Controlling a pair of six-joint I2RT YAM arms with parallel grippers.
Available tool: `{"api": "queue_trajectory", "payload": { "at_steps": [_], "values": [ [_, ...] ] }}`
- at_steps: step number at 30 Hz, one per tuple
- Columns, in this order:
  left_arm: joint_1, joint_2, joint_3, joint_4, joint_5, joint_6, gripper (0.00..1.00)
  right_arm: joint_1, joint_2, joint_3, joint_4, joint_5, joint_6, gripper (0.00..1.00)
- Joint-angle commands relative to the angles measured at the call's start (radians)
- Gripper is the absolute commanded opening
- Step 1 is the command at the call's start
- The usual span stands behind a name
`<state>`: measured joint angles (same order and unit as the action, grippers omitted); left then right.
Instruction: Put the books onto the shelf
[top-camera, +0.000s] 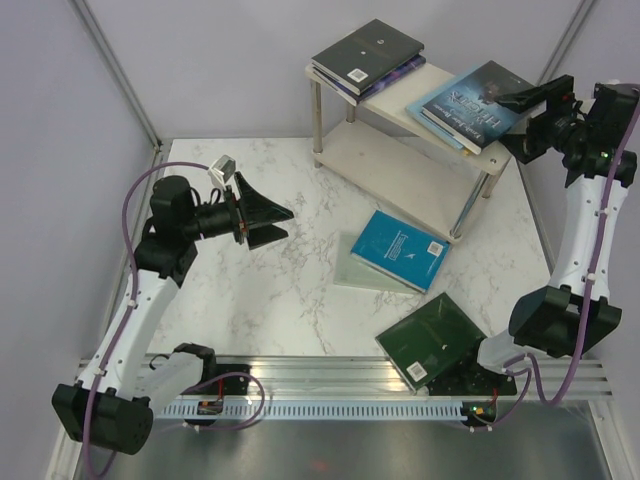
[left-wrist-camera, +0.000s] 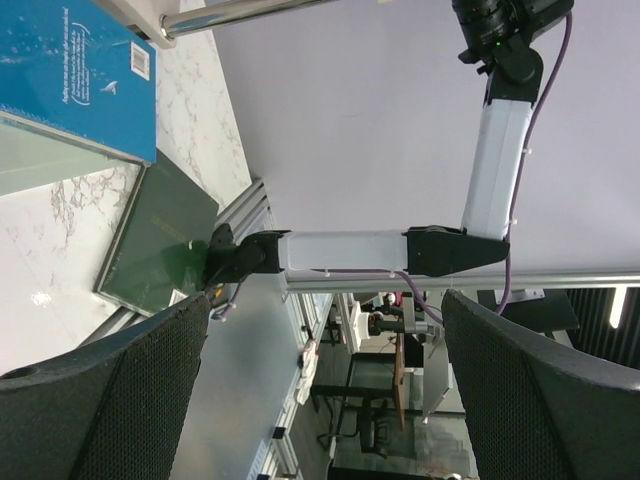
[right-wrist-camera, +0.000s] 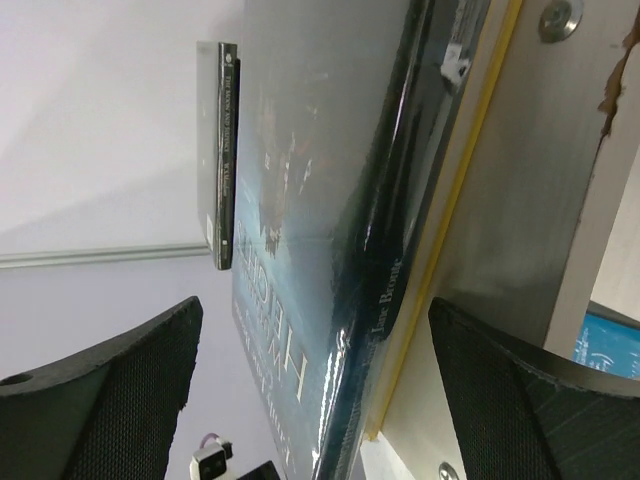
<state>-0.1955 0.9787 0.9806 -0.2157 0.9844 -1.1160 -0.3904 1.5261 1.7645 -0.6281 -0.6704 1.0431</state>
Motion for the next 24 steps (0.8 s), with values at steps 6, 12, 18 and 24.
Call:
{"api": "queue_trajectory", "payload": {
  "at_steps": [6,12,18,24],
  "values": [
    [0.007,0.017,0.013,-0.005,0.005,0.044,0.99,-0.005,-0.017,0.062,-0.209,-0.011,-0.040,0.98],
    [0.007,0.021,0.010,-0.004,0.007,0.044,0.99,-0.010,-0.044,0.072,-0.225,0.023,-0.063,0.65],
    [0.007,0.044,0.021,-0.005,0.013,0.047,0.99,-0.015,-0.046,0.078,-0.225,0.026,-0.060,0.28],
    [0.007,0.064,0.036,-0.004,0.016,0.053,0.99,-0.013,-0.038,0.085,-0.222,0.028,-0.049,0.21]
  ]
}}
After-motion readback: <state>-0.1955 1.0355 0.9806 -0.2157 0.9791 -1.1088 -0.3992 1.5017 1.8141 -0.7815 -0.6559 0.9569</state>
